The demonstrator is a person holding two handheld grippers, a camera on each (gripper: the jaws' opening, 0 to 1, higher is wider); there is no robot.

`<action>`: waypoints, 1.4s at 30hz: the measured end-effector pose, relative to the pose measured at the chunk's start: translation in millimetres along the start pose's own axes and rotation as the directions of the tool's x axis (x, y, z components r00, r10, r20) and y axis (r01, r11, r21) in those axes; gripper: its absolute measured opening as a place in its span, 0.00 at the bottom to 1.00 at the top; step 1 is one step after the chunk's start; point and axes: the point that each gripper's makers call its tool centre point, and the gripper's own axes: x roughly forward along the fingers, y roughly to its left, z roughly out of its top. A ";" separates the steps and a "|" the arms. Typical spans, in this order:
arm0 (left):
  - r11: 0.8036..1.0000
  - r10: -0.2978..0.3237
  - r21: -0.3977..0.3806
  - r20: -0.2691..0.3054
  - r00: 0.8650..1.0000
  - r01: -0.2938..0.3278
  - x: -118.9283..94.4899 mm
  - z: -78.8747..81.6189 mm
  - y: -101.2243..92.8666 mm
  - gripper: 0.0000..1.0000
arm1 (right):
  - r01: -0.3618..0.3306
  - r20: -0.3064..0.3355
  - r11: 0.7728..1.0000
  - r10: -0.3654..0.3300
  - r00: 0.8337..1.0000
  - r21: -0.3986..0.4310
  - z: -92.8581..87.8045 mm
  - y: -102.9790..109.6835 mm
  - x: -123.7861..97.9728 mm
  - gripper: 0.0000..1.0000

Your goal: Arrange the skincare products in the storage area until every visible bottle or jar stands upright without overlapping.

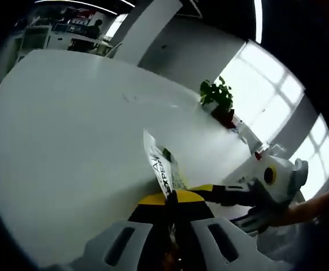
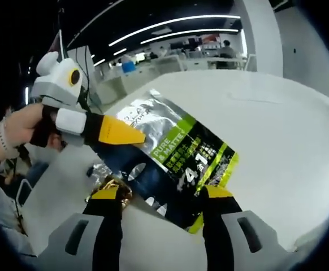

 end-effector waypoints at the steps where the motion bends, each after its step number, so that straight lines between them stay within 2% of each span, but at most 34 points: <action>1: 1.000 0.009 0.009 -0.015 1.000 -0.009 0.6 -1.9 -0.2 0.01 | -0.006 -0.006 1.000 0.006 1.000 -0.008 -1.3 2.1 -1.6 0.58; 2: 1.000 0.022 0.021 -0.031 0.999 -0.022 0.8 -4.0 0.7 0.01 | -0.018 -0.011 1.000 0.017 1.000 -0.023 -2.3 5.6 -4.6 0.59; 3: 0.998 0.039 0.045 -0.046 0.998 -0.037 0.6 -5.9 2.5 0.01 | -0.032 -0.008 0.998 0.032 0.999 -0.044 -4.9 15.8 -21.3 0.59; 4: 0.996 0.058 0.075 -0.066 0.996 -0.053 0.3 -8.7 2.8 0.01 | -0.042 -0.006 0.996 0.042 0.999 -0.075 -12.6 36.9 -62.2 0.59; 9: 0.979 0.098 0.187 -0.108 0.989 -0.077 2.3 -12.8 -3.2 0.01 | -0.057 0.019 0.991 0.060 0.998 -0.121 -7.3 56.3 -102.9 0.59; 14: 0.971 0.098 0.228 -0.111 0.989 -0.071 1.3 -9.8 -10.1 0.01 | -0.065 0.052 0.984 0.075 0.996 -0.164 1.1 56.8 -132.4 0.59; 17: 0.969 0.096 0.237 -0.101 0.990 -0.070 -1.5 -6.5 -12.9 0.01 | -0.070 0.055 0.982 0.081 0.995 -0.175 2.4 54.2 -137.4 0.60; 19: 0.965 0.086 0.256 -0.099 0.991 -0.058 -6.3 -8.0 -21.3 0.01 | -0.077 0.059 0.979 0.090 0.994 -0.188 1.9 58.4 -148.5 0.61; 24: 0.958 0.083 0.283 -0.106 0.991 -0.050 -10.5 -7.8 -28.9 0.01 | -0.094 0.055 0.971 0.108 0.993 -0.218 -1.5 65.2 -163.9 0.59; 28: 0.953 0.097 0.296 -0.096 0.991 -0.065 -15.2 -7.2 -33.5 0.01 | -0.099 0.056 0.970 0.114 0.992 -0.223 -2.3 61.3 -166.0 0.57; 42: 0.936 0.081 0.350 -0.105 0.991 -0.040 -34.5 -9.1 -58.1 0.01 | -0.113 0.055 0.968 0.128 0.990 -0.224 -12.7 58.0 -191.0 0.51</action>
